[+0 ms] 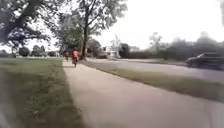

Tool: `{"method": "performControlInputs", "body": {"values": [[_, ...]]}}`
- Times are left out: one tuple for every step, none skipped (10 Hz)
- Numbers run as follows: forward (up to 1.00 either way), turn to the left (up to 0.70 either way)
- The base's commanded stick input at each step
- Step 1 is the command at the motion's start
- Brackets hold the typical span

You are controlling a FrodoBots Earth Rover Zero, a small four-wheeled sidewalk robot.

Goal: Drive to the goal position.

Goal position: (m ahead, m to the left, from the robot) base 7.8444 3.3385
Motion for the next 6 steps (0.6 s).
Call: {"method": "performControlInputs", "body": {"values": [[0.00, 0.10], [0.00, 0.25], [0.00, 0.40], [0.00, 0.55], [0.00, 0.70], [0.00, 0.85]]}}
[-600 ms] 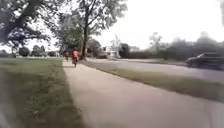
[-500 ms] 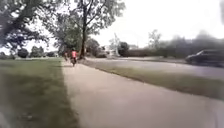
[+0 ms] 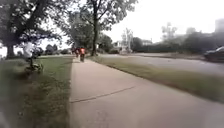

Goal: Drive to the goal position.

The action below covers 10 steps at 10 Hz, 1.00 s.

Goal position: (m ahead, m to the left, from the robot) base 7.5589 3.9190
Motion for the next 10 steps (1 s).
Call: {"method": "performControlInputs", "body": {"values": [[0.00, 0.85], [0.00, 0.56], [0.00, -0.47], [0.00, -0.52], [0.00, -0.52], [0.00, -0.52], [0.00, -0.52], [0.00, -0.52], [0.00, -0.52], [0.00, -0.52]]}}
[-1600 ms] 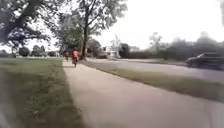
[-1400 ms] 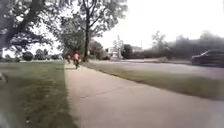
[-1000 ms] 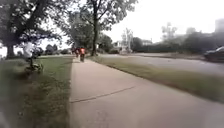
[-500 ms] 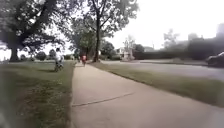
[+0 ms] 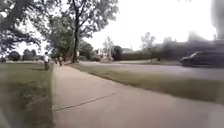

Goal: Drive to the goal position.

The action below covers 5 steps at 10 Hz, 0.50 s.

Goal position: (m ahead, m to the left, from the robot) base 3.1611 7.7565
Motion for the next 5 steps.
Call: {"method": "performControlInputs", "body": {"values": [[0.00, -0.52], [0.00, -0.52], [0.00, -0.52], [0.00, -0.52], [0.00, -0.52]]}}
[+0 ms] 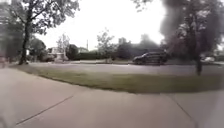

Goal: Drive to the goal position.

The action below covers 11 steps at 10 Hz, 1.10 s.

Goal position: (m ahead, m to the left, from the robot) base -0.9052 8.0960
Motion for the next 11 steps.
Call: {"method": "performControlInputs", "body": {"values": [[0.00, -0.52], [0.00, 0.47], [0.00, 0.85], [0.00, 0.85], [0.00, 0.85], [0.00, 0.85], [0.00, 0.85], [0.00, 0.85], [0.00, 0.85], [0.00, 0.85], [0.00, 0.85]]}}
